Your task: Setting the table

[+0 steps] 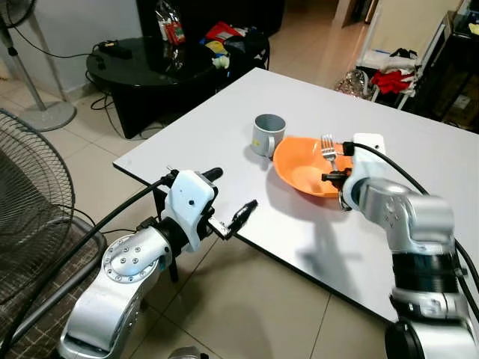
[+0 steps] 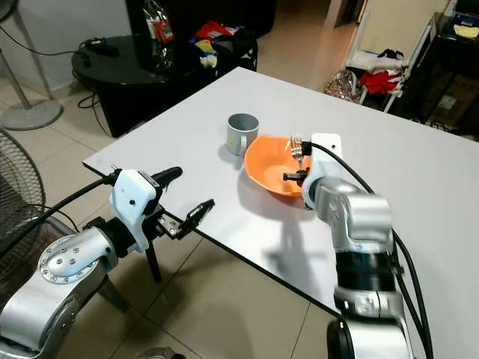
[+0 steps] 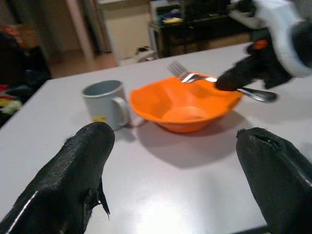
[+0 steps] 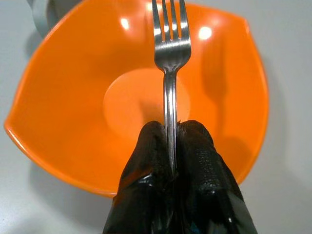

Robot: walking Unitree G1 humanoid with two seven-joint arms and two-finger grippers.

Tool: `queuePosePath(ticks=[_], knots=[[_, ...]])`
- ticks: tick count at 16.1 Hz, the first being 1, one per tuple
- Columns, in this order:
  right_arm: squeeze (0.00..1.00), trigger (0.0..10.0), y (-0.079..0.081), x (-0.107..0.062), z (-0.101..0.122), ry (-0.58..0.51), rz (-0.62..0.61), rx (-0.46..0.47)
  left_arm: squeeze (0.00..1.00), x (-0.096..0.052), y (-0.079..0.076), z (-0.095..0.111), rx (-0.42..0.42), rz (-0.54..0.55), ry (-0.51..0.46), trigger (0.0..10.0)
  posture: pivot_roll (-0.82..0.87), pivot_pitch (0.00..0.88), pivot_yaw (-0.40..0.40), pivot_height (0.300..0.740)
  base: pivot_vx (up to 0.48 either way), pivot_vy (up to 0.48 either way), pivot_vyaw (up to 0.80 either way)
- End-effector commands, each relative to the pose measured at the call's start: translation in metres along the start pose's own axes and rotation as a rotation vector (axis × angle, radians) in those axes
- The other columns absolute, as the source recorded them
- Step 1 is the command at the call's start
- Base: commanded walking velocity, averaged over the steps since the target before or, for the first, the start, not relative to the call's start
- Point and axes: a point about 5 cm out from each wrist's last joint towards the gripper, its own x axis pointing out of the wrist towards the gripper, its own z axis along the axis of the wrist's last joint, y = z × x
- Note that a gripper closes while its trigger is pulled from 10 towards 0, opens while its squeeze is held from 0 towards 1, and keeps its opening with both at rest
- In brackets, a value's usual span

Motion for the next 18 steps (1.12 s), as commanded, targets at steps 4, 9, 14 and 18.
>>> queuePosePath(ticks=[4, 9, 14, 18], knots=[[0.0, 10.0, -0.003, 0.005, 0.003, 0.033, 0.005, 0.057, 0.0, -0.004, -0.003, 0.0, -0.001, -0.036, 0.018, 10.0, 0.1, 0.0, -0.043, 0.74, 0.0, 0.0, 0.0], [0.0, 10.0, 0.0, 0.01, 0.006, 0.048, 0.026, 0.075, 0.0, -0.008, -0.011, -0.001, -0.034, -0.137, 0.057, 10.0, 0.1, 0.0, -0.041, 0.74, 0.0, 0.0, 0.0], [0.33, 10.0, 0.001, 0.012, 0.006, 0.068, 0.03, 0.087, 0.0, -0.011, -0.01, -0.009, -0.11, -0.16, 0.127, 10.0, 0.1, 0.0, -0.04, 0.74, 0.0, 0.0, 0.0], [0.91, 10.0, 0.0, 0.012, 0.007, 0.068, 0.027, 0.083, 0.0, -0.012, -0.005, -0.012, -0.119, -0.167, 0.154, 10.0, 0.1, 0.0, -0.038, 0.74, 0.0, 0.0, 0.0]])
